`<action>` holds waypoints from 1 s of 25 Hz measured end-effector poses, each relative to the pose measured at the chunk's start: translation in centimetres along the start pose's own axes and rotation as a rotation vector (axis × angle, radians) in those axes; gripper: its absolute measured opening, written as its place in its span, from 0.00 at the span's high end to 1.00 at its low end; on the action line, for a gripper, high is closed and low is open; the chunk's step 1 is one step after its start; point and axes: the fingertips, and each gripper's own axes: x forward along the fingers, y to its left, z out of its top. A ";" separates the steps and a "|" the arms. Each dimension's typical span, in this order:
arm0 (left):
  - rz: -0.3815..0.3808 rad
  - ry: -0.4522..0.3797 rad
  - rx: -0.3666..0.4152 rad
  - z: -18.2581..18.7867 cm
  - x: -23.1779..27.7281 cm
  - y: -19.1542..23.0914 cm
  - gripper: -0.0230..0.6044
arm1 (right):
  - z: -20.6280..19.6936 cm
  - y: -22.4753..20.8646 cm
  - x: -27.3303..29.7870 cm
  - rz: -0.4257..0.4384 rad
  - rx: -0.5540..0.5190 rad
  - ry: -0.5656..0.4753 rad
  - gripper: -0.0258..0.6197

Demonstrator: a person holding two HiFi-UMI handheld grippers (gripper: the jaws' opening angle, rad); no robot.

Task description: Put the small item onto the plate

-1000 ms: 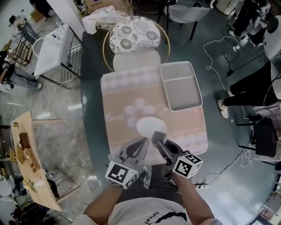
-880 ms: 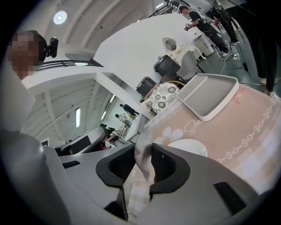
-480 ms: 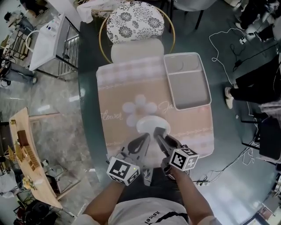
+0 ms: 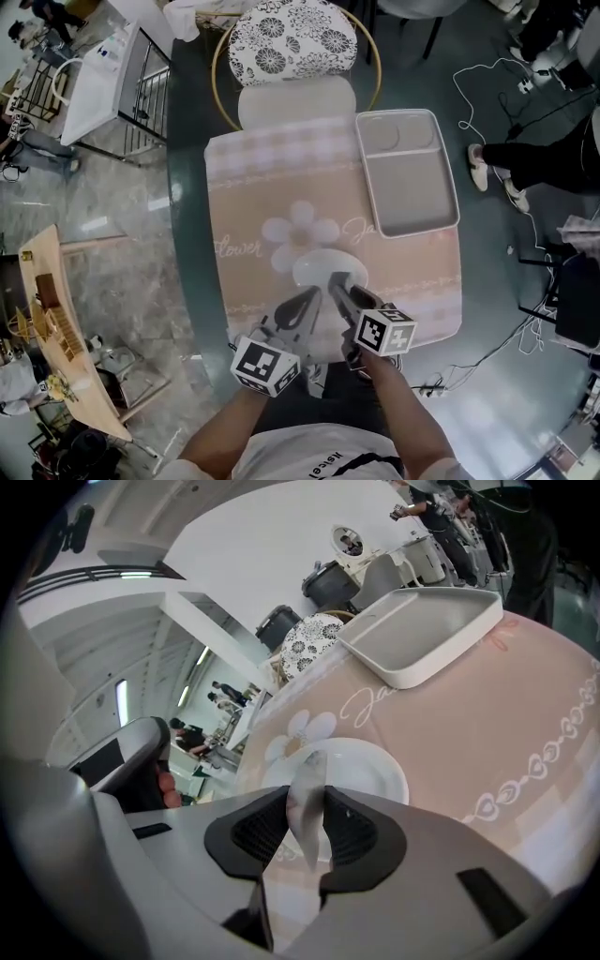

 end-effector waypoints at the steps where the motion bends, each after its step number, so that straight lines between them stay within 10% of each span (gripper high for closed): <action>1: 0.004 0.000 -0.003 -0.1 -0.1 0.2 0.95 | 0.0 0.0 0.3 -0.005 -0.007 0.005 0.79; 17: 0.022 0.020 -0.027 -0.8 0.5 0.9 0.95 | 1.2 -1.4 0.8 -0.152 -0.370 0.062 0.70; 25: 0.015 0.042 -0.014 0.3 -0.1 -0.7 0.95 | 3.4 2.2 -2.5 -0.092 -0.396 -0.012 0.72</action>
